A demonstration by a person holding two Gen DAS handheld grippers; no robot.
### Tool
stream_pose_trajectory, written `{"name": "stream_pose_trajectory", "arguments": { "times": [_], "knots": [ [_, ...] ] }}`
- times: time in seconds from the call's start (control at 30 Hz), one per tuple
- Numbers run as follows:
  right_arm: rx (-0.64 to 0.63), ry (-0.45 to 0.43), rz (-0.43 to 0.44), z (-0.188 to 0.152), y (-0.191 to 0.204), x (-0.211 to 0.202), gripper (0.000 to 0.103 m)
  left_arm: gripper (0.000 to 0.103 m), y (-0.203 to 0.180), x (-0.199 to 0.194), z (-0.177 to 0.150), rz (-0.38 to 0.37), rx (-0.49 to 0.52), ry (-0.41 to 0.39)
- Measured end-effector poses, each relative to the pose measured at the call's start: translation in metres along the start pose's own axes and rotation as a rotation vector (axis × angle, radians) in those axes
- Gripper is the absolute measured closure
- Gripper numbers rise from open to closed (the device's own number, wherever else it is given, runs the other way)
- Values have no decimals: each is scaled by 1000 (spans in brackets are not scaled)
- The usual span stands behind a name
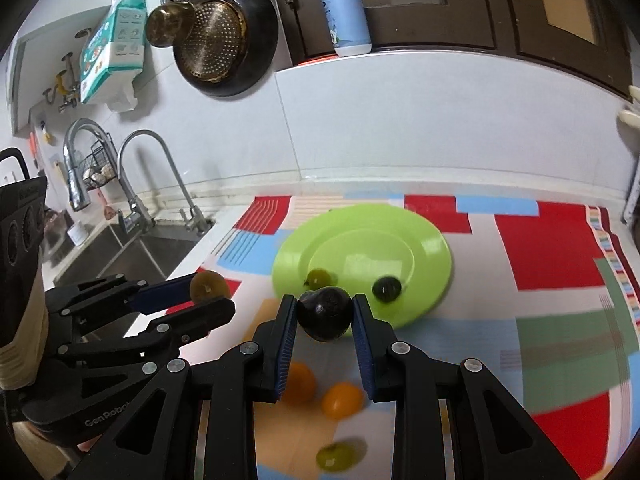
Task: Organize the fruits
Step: 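Carry the kiwi and plum over the green plate with both tools, then open both tools to release the kiwi and plum onto the plate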
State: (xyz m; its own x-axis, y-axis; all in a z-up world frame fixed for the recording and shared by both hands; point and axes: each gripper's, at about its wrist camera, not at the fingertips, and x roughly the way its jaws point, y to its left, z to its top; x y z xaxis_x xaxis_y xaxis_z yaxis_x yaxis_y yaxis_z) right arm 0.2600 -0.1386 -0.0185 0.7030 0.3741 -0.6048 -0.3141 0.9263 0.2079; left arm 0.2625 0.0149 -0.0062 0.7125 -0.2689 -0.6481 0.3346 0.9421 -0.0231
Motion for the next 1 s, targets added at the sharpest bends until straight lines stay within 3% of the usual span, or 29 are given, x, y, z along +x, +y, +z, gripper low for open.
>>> {"name": "stream_pose_trajectory", "arguments": {
  "times": [0.5, 1.0],
  "knots": [
    [2, 66, -45, 50, -25, 73, 74, 73, 30, 72, 45, -12, 31, 79],
    [102, 287, -28, 62, -68, 154, 74, 73, 42, 157, 53, -40, 10, 278]
  ]
}}
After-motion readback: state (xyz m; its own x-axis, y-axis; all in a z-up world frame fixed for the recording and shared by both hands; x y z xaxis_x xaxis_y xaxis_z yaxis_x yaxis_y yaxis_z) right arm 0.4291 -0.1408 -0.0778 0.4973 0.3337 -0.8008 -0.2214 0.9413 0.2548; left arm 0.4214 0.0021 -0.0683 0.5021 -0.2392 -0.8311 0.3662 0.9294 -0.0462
